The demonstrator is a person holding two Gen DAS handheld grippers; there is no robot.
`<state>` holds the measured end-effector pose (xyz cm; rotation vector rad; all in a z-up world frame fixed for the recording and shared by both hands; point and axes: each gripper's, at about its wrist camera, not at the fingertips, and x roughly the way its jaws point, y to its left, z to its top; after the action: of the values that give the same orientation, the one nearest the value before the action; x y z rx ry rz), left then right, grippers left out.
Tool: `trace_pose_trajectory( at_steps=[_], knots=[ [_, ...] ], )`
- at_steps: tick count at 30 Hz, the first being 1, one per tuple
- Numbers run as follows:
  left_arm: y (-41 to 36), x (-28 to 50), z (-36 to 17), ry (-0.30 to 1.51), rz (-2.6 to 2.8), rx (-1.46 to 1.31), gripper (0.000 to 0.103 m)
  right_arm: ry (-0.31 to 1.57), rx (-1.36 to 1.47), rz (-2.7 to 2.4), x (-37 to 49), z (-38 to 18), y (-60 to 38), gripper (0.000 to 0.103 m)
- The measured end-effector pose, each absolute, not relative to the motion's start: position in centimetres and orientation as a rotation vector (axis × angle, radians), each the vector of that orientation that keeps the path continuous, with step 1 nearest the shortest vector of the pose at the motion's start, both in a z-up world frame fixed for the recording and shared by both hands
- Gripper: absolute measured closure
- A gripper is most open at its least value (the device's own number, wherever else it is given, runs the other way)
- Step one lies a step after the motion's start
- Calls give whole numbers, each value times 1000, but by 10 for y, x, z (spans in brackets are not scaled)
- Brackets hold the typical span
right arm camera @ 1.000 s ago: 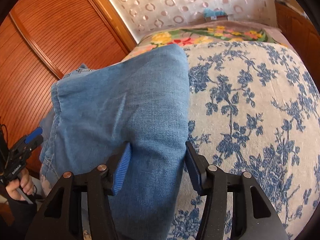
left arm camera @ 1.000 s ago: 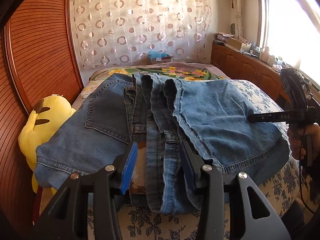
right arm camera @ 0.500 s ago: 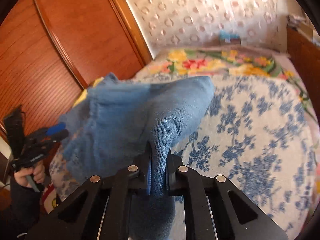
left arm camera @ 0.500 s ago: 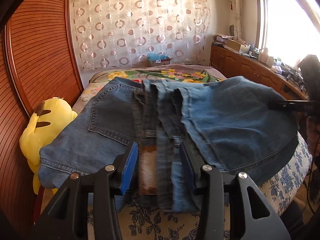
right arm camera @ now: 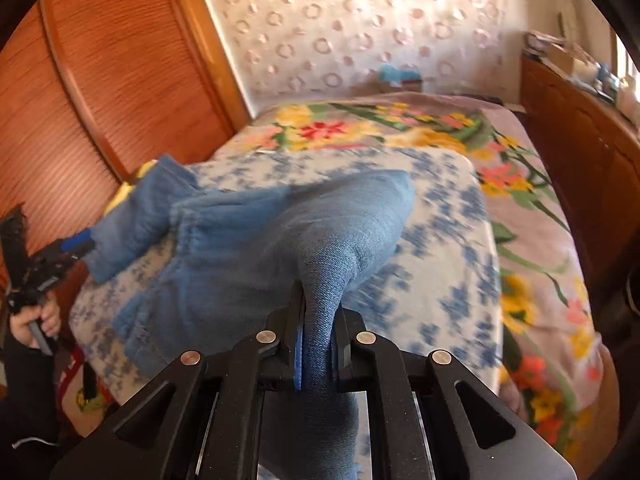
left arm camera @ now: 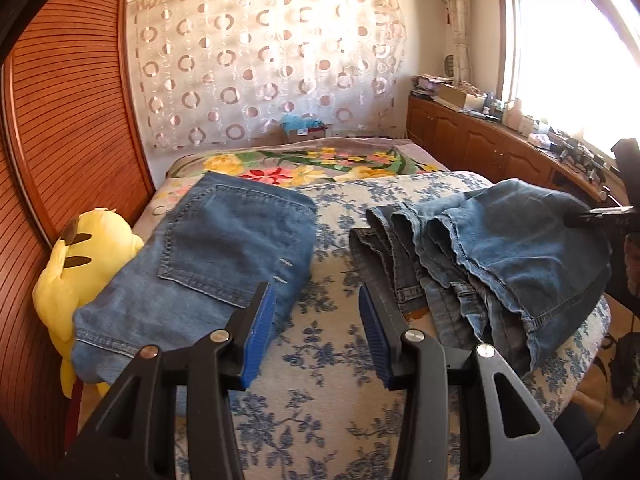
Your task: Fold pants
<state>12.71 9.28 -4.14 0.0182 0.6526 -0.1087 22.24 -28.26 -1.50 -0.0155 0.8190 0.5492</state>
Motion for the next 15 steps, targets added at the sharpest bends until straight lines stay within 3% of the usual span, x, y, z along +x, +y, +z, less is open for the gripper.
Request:
trace_pose_trajectory(
  at_steps=[7, 9, 15],
  knots=[
    [62, 129, -45, 674, -185, 21, 60, 865, -3, 482, 222, -48, -295, 81],
    [49, 127, -45, 678, -205, 17, 60, 865, -6, 469, 217, -52, -299, 70],
    [11, 123, -53, 694, -289, 21, 60, 844, -7, 451, 190, -59, -313, 58]
  ],
)
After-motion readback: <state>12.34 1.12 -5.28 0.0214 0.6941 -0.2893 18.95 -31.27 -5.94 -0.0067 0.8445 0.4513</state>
